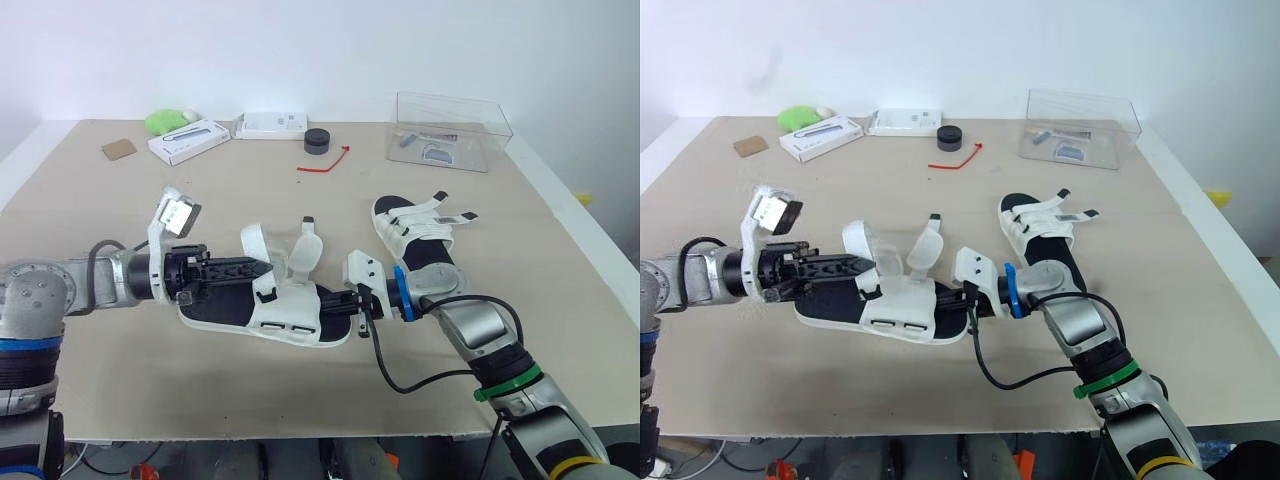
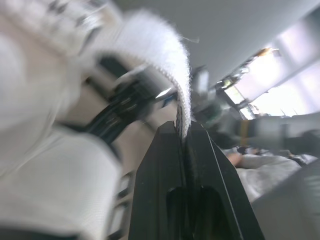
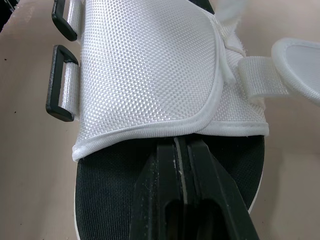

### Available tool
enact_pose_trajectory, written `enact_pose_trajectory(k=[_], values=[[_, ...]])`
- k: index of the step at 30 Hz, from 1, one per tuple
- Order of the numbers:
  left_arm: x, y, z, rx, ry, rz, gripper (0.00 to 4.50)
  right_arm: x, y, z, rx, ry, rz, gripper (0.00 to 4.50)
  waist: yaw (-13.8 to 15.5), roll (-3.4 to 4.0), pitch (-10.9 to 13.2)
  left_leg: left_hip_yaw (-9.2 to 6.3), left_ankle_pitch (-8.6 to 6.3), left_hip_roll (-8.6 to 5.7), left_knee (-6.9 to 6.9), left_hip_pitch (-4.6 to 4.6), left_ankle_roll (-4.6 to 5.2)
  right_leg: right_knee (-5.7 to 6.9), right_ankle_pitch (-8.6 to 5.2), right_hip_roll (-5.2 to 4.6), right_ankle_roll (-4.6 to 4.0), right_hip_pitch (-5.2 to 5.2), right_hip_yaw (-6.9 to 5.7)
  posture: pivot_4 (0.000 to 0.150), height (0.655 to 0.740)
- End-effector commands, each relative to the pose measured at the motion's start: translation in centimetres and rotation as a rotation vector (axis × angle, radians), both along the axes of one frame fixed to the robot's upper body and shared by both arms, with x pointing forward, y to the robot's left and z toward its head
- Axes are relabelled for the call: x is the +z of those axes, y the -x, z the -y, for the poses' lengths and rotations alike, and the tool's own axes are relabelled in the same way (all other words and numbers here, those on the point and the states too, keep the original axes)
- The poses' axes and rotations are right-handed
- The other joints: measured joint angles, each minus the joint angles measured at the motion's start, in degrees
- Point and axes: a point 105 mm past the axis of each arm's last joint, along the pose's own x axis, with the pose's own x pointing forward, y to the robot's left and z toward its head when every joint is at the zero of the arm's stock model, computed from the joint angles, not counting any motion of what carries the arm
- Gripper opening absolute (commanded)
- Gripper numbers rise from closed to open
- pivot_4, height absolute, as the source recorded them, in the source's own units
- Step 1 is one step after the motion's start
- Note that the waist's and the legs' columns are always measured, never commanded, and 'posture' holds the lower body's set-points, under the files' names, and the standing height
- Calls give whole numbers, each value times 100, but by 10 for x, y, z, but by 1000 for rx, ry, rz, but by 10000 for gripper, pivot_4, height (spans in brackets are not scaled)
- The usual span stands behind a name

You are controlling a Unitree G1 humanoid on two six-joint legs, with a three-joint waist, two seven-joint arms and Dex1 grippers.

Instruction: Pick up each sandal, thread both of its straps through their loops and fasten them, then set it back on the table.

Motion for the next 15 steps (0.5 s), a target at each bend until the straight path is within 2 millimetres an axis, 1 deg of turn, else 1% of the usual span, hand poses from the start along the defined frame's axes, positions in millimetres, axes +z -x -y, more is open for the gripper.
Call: enact_pose_trajectory(k=[1, 3, 5, 11, 15], values=[[-6, 3, 4, -49, -23, 3, 620, 4, -2, -1, -11, 2, 28, 0, 0, 0, 0, 0, 0, 0, 0, 0, 0, 0, 0, 0, 0, 0, 0, 1500, 7400], [-14, 1, 6, -55, -36, -2, 620, 4, -2, -1, -14, 0, 29, 0, 1, 0, 0, 0, 0, 1, 0, 0, -1, 0, 0, 0, -1, -1, 1, 1500, 7400], [-17, -5, 7, -51, -33, -8, 620, 4, -1, 0, -17, -1, 29, 0, 6, 0, 0, -1, 0, 1, 0, 0, 0, 0, -1, 0, -2, 0, 1, 1500, 7400], [-17, -16, 6, -46, -30, 5, 620, 2, 2, 2, -22, 3, 27, 0, 9, 0, 0, -4, 1, 1, 0, -1, 0, 1, -1, 2, -4, 0, 1, 1500, 7400], [-11, -22, 7, -44, -6, 11, 620, 2, 3, 3, -25, 5, 25, 0, 11, 0, 0, -4, 1, 0, 0, -3, 0, 0, -1, 1, -3, -1, 1, 1500, 7400]])
